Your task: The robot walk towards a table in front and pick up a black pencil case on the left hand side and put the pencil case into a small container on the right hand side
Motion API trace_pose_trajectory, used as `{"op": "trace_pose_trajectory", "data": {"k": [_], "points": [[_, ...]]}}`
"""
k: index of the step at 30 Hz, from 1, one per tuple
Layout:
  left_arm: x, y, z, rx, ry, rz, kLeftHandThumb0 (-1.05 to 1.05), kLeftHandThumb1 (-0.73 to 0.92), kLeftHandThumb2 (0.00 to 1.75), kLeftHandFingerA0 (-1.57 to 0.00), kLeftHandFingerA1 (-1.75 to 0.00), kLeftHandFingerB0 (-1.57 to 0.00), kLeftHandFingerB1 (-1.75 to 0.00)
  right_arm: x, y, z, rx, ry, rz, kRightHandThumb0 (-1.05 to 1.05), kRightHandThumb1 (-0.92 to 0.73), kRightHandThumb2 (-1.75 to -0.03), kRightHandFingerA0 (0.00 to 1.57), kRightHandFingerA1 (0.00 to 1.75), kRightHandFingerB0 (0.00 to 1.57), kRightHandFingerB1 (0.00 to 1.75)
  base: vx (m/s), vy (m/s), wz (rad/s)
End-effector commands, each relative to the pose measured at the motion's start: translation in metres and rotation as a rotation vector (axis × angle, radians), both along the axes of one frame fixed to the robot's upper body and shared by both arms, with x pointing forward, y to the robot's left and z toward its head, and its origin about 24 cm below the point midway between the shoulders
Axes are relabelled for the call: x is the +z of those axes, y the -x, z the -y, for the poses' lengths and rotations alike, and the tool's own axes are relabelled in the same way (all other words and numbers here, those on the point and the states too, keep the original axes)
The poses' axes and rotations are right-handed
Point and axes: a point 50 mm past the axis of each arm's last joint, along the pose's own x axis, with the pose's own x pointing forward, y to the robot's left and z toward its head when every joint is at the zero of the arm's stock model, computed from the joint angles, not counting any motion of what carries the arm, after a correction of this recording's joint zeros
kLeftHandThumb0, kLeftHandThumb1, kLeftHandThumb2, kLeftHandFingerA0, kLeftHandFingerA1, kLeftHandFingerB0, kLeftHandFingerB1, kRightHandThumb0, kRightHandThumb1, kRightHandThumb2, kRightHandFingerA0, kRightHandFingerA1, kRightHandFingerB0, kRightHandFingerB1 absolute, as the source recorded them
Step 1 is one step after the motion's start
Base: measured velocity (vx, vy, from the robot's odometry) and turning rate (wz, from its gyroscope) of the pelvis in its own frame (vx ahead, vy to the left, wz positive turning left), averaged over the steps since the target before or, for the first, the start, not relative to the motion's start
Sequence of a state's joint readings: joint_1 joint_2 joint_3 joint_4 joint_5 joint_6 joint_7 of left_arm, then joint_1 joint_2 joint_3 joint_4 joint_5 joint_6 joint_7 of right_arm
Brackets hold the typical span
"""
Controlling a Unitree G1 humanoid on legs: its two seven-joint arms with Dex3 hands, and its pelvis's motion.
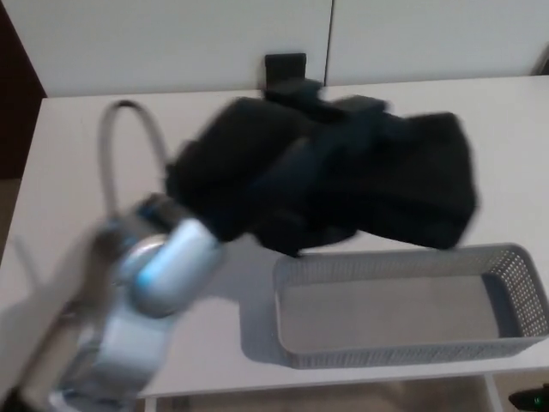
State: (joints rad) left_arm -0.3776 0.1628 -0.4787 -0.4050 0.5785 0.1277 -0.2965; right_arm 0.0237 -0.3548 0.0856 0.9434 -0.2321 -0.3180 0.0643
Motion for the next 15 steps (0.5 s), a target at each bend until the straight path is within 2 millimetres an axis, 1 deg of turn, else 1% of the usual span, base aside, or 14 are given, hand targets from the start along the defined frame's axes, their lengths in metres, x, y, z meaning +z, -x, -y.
{"op": "trace_pose_trajectory", "data": {"k": [1,2,3,5,6,7,8,9,10,11,12,13,14,15], "points": [[-0.042,-0.007,0.037,0.013,-0.133,-0.197,-0.17,0.75,0.60,-0.72,-1.61,-0.77,-0.92,-0.007,0.019,0.000,0.001,0.008,-0.026,-0.40,-0.62,-0.59,0.56,0.40,0.57,0.40,0.00,0.000,0.00],[-0.045,-0.009,0.041,0.014,-0.144,-0.194,-0.18,0.76,0.60,-0.71,-1.61,-0.79,-0.92,-0.007,0.018,-0.001,0.003,0.012,-0.030,-0.41,-0.63,-0.59,0.55,0.39,0.57,0.39,0.00,0.000,0.00],[-0.046,-0.011,0.042,0.017,-0.149,-0.190,-0.17,0.75,0.59,-0.69,-1.61,-0.76,-0.90,-0.006,0.015,-0.001,0.004,0.015,-0.025,-0.41,-0.63,-0.59,0.55,0.39,0.58,0.39,0.00,0.000,0.00],[-0.051,-0.013,0.048,0.022,-0.154,-0.198,-0.16,0.75,0.60,-0.71,-1.61,-0.75,-0.88,-0.005,0.011,-0.001,0.007,0.017,-0.020,-0.41,-0.63,-0.59,0.55,0.39,0.57,0.39,0.00,0.000,0.00],[-0.055,-0.013,0.054,0.024,-0.148,-0.220,-0.17,0.76,0.61,-0.73,-1.62,-0.68,-1.22,-0.004,0.012,-0.001,0.014,0.019,-0.020,-0.41,-0.63,-0.60,0.56,0.39,0.57,0.39,0.00,0.000,0.00],[-0.059,-0.011,0.060,0.018,-0.133,-0.235,-0.17,0.78,0.60,-0.73,-1.65,-0.64,-1.19,-0.004,0.015,0.003,0.013,0.023,-0.024,-0.41,-0.63,-0.60,0.55,0.39,0.56,0.39,0.00,0.000,0.00],[-0.061,-0.010,0.062,0.015,-0.126,-0.241,-0.17,0.78,0.60,-0.73,-1.65,-0.64,-1.19,-0.003,0.016,0.004,0.012,0.024,-0.025,-0.41,-0.63,-0.60,0.55,0.39,0.56,0.39,0.00,0.000,0.00],[-0.063,-0.011,0.065,0.018,-0.130,-0.251,-0.19,0.77,0.61,-0.75,-1.64,-0.70,-1.16,-0.003,0.016,0.004,0.009,0.020,-0.022,-0.41,-0.63,-0.59,0.55,0.39,0.57,0.39,0.00,0.000,0.00],[-0.065,-0.011,0.068,0.020,-0.135,-0.250,-0.27,0.59,0.90,-1.00,-1.30,-0.74,-0.94,-0.003,0.016,0.004,0.004,0.014,-0.020,-0.40,-0.62,-0.59,0.56,0.40,0.57,0.39,0.00,0.000,0.00],[-0.066,-0.010,0.070,0.019,-0.136,-0.250,-0.20,0.77,0.61,-0.75,-1.63,-0.71,-1.13,-0.004,0.017,0.004,0.000,0.013,-0.020,-0.40,-0.62,-0.59,0.57,0.40,0.58,0.40,0.00,0.000,0.00],[-0.068,-0.010,0.073,0.016,-0.137,-0.252,-0.20,0.77,0.61,-0.75,-1.63,-0.71,-1.13,-0.004,0.019,0.004,-0.004,0.013,-0.020,-0.40,-0.62,-0.59,0.57,0.40,0.58,0.40,0.00,0.000,0.00],[-0.073,-0.009,0.080,0.008,-0.146,-0.271,-0.28,0.60,0.89,-0.99,-1.31,-0.74,-0.95,-0.004,0.020,0.004,-0.002,0.012,-0.028,-0.41,-0.63,-0.59,0.58,0.39,0.59,0.40,0.00,0.000,0.00],[-0.073,-0.010,0.080,0.016,-0.153,-0.263,-0.28,0.59,0.89,-0.98,-1.30,-0.75,-0.94,-0.005,0.017,0.001,0.000,0.006,-0.022,-0.40,-0.63,-0.59,0.58,0.40,0.60,0.40,0.00,0.000,0.00],[-0.074,-0.010,0.082,0.013,-0.155,-0.264,-0.21,0.77,0.64,-0.75,-1.57,-0.73,-0.95,-0.005,0.017,0.000,-0.003,-0.003,-0.020,-0.40,-0.61,-0.59,0.57,0.40,0.58,0.40,0.00,0.000,0.00]]}}
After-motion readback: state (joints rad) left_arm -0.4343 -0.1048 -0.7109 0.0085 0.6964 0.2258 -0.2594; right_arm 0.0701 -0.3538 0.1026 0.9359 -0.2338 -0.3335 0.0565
